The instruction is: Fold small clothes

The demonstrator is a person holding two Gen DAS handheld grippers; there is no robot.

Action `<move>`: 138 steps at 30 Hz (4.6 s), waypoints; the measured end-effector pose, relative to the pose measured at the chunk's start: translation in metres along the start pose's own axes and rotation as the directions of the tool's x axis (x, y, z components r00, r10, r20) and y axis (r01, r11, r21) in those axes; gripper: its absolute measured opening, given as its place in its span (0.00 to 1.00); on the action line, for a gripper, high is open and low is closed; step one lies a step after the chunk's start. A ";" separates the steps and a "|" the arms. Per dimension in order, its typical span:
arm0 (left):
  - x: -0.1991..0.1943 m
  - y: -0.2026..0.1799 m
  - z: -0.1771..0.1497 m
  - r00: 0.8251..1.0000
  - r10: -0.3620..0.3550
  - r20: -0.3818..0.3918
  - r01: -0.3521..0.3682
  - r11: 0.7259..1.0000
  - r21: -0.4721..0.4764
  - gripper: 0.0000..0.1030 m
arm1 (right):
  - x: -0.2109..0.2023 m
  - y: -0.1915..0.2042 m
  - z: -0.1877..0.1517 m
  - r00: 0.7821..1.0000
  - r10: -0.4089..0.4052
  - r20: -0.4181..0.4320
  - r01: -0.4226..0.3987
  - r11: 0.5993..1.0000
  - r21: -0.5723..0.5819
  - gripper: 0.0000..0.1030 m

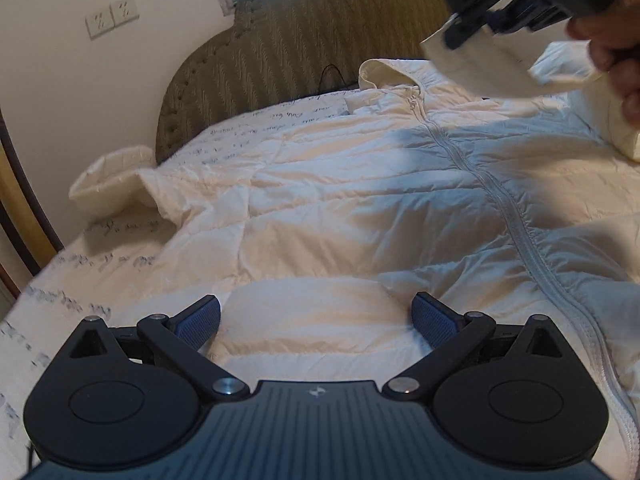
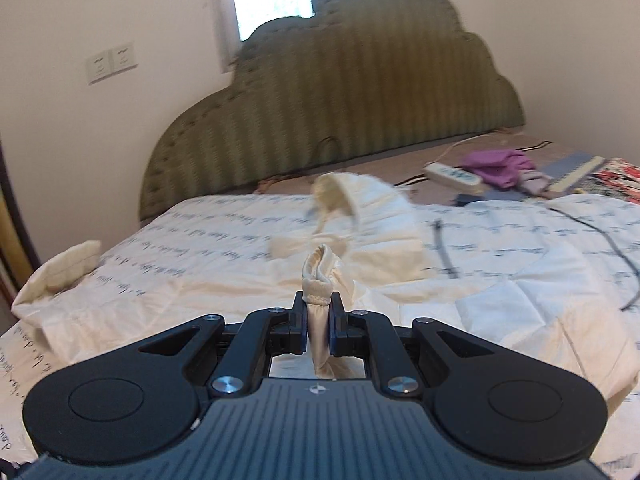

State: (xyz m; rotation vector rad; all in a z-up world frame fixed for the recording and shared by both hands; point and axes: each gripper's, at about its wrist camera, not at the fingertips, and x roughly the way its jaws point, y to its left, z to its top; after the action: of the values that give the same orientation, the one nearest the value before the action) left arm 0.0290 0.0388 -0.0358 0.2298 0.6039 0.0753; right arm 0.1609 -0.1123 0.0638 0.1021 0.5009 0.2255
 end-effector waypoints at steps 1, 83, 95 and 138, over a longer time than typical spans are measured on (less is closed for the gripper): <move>0.001 0.002 0.000 1.000 -0.013 -0.005 0.013 1.000 -0.019 1.00 | 0.007 0.009 -0.001 1.000 0.016 -0.009 -0.016 1.000 -0.011 0.13; 0.045 0.011 0.188 0.947 -0.318 0.043 0.320 0.947 -0.024 0.13 | -0.057 -0.093 -0.062 0.982 -0.113 0.149 0.056 0.937 0.344 1.00; 0.022 -0.031 0.108 0.955 -0.289 -0.062 0.296 0.936 0.190 0.23 | -0.037 -0.159 -0.073 0.977 0.200 0.078 -0.205 0.761 0.616 0.99; 0.129 0.067 0.097 0.967 0.242 -0.080 -0.231 0.965 0.124 0.91 | 0.007 -0.091 -0.054 0.959 -0.139 -0.247 0.153 0.987 0.039 0.56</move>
State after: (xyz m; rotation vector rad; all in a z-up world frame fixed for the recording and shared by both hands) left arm 0.1899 0.1025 -0.0135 0.4105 0.6734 0.2852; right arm 0.1579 -0.1964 -0.0003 0.0932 0.7573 0.0782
